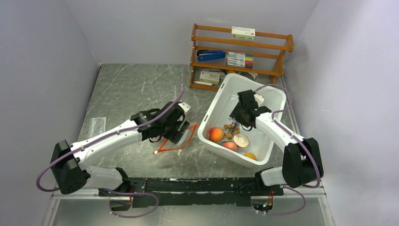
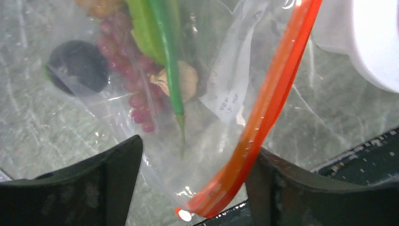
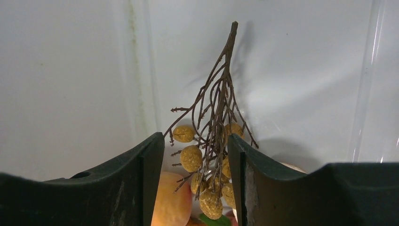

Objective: Place the food in the zip-top bag and seal the zipper
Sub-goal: Pick up the zipper food storage bag at the center of the board.

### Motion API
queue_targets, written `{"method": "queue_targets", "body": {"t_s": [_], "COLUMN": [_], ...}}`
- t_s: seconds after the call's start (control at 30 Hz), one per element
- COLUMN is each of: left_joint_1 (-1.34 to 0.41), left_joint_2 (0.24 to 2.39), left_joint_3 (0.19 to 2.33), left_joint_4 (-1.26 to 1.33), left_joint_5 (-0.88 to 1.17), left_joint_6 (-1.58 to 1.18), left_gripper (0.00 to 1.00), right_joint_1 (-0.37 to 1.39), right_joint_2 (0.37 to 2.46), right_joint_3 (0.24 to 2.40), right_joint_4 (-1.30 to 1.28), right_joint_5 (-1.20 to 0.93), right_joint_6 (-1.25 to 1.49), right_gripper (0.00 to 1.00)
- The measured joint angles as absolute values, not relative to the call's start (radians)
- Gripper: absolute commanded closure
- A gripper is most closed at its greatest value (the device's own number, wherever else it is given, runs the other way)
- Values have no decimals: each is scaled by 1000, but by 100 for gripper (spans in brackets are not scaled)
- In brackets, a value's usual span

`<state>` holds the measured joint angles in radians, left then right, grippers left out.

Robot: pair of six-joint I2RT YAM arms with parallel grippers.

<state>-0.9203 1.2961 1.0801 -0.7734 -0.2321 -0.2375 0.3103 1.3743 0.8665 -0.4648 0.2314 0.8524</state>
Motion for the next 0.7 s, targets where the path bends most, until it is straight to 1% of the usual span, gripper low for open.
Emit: {"method": "queue_targets", "body": {"t_s": [0.03, 0.1, 0.13, 0.17, 0.2, 0.37, 0.47, 0.53, 0.6, 0.7], "left_joint_1": [-920, -920, -920, -920, -920, -919, -888, -816, -721, -656], "left_joint_2": [1296, 1296, 1296, 1296, 1296, 1292, 1278, 1275, 1277, 1276], "left_joint_3": [1076, 1067, 1063, 1058, 1050, 1018, 1017, 1013, 997, 950], "left_joint_4": [-773, -767, -762, -752, -736, -655, -582, -525, -466, -381], "left_joint_5": [-253, -296, -312, -323, -331, -355, -329, -259, -197, -168], "left_joint_6": [-236, -228, -221, -218, -208, -179, -171, -172, -173, -164], "left_gripper": [41, 69, 79, 89, 92, 93, 93, 93, 93, 93], "right_joint_1": [310, 310, 310, 310, 310, 309, 309, 310, 310, 308], "right_joint_2": [1372, 1371, 1371, 1371, 1372, 1374, 1375, 1372, 1365, 1365], "right_joint_3": [864, 860, 857, 856, 856, 856, 856, 844, 803, 722], "right_joint_4": [-464, -462, -460, -461, -461, -458, -459, -434, -393, -346], "right_joint_5": [231, 232, 232, 233, 234, 234, 240, 249, 266, 289], "right_joint_6": [853, 856, 858, 860, 864, 901, 940, 969, 1006, 1051], "right_gripper": [49, 51, 52, 52, 52, 51, 51, 51, 54, 57]}}
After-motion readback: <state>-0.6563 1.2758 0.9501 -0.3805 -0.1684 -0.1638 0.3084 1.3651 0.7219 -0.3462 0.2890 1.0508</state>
